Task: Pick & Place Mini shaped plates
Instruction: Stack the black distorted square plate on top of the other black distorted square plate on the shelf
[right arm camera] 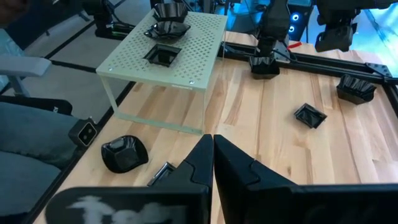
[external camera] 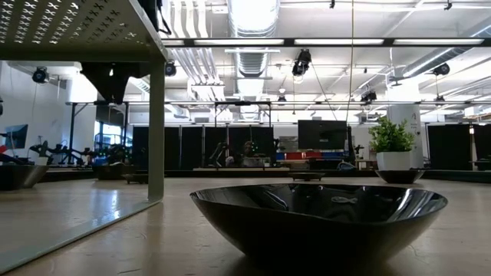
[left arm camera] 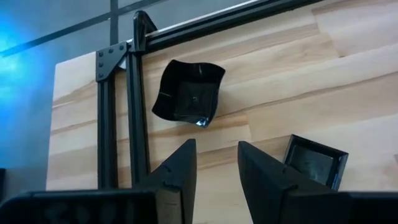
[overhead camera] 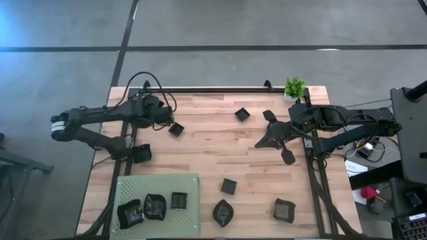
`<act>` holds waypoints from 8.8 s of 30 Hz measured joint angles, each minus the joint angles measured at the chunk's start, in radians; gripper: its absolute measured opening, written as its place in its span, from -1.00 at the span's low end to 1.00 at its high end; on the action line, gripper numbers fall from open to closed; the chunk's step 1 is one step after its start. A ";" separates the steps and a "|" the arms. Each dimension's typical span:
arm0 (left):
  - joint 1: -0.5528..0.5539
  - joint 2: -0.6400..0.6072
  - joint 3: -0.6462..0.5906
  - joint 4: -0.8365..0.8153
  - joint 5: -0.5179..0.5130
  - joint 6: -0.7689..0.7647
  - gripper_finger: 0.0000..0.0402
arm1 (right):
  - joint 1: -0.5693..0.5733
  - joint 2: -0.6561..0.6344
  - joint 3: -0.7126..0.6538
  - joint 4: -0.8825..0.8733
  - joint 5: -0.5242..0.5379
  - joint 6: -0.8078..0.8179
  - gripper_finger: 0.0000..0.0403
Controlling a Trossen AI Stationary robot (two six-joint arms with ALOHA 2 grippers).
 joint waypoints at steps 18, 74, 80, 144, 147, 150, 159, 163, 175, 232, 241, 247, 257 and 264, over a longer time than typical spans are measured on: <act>-0.001 0.000 -0.020 0.129 -0.001 0.095 -0.45 | 0.001 0.000 0.000 -0.001 0.000 -0.002 -0.96; 0.296 0.011 -0.544 0.936 0.027 0.366 -0.45 | 0.000 0.000 0.000 -0.003 0.001 -0.021 -0.96; 0.312 0.017 -0.544 0.945 -0.001 0.392 -0.45 | 0.000 0.000 0.000 -0.003 0.001 -0.018 -0.96; -0.045 -0.107 -0.172 0.419 0.012 0.450 -1.00 | 0.000 0.000 0.000 -0.004 0.001 -0.029 -0.96; -0.158 -0.105 -0.094 0.318 -0.002 0.414 -1.00 | 0.000 0.000 0.000 -0.004 0.001 -0.029 -0.96; -0.286 -0.097 -0.035 0.258 -0.005 0.398 -1.00 | 0.000 0.000 0.000 -0.004 0.001 -0.028 -0.96; -0.670 -0.093 0.072 0.147 -0.039 0.489 -1.00 | 0.000 0.000 0.000 -0.012 0.001 -0.033 -0.96; -0.803 -0.092 0.104 0.128 -0.037 0.531 -1.00 | 0.001 0.000 0.000 -0.013 0.001 -0.046 -0.96; -1.093 -0.048 0.161 0.128 -0.016 0.686 -1.00 | 0.000 0.000 0.000 -0.013 0.000 -0.070 -0.96; -1.458 0.323 0.703 -0.067 0.313 -0.014 -1.00 | 0.000 0.000 0.000 -0.011 0.000 -0.132 -0.96; -1.477 0.331 0.702 -0.068 0.366 -0.099 -1.00 | 0.000 0.000 0.000 -0.011 0.000 -0.134 -0.96; -1.489 0.329 0.702 -0.071 0.383 -0.105 -1.00 | 0.000 0.000 0.000 -0.011 0.000 -0.133 -0.96; -1.507 0.329 0.699 -0.114 0.412 -0.085 -1.00 | 0.000 0.000 0.000 -0.011 0.000 -0.131 -0.96; -1.508 0.328 0.691 -0.116 0.422 -0.061 -1.00 | 0.000 0.000 0.000 -0.011 -0.001 -0.132 -0.96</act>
